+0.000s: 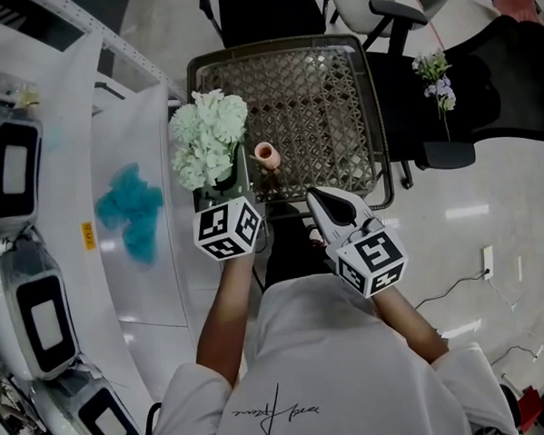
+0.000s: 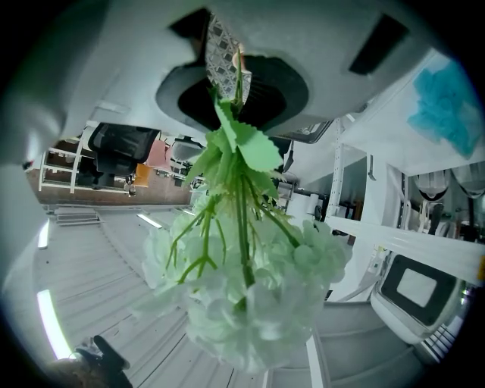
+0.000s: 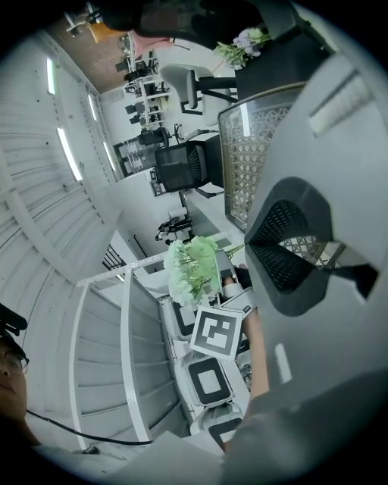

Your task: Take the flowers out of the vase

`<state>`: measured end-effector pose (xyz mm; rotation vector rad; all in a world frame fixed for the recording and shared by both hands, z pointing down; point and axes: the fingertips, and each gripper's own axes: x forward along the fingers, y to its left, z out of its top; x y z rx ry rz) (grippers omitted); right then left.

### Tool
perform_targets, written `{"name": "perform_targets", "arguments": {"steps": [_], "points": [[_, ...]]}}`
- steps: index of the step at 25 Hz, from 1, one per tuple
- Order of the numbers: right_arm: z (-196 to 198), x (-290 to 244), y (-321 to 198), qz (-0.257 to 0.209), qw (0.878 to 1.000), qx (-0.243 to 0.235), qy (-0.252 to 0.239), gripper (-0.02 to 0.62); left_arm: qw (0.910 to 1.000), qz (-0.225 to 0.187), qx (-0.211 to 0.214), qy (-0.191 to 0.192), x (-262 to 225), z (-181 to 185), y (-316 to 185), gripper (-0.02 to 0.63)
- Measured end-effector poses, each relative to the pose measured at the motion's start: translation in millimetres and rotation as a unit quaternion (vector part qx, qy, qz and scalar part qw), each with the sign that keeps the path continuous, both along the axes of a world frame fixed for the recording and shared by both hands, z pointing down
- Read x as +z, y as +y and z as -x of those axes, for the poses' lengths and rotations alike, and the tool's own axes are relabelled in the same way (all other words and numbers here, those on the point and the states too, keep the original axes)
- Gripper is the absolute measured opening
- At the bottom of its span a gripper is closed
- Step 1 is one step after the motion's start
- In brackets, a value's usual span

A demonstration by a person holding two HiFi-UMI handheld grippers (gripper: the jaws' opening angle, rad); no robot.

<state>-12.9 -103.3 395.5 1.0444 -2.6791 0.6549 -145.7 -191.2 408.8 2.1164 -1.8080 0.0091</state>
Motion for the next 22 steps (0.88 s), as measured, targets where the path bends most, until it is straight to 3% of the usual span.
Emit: {"name": "perform_targets", "arguments": {"steps": [22], "points": [[3.9,-12.6,18.0,-0.019,1.000,-0.011,0.005,0.005,0.9994,0.026,0.023,0.005,13.0,-23.9,59.2,0.069]]}}
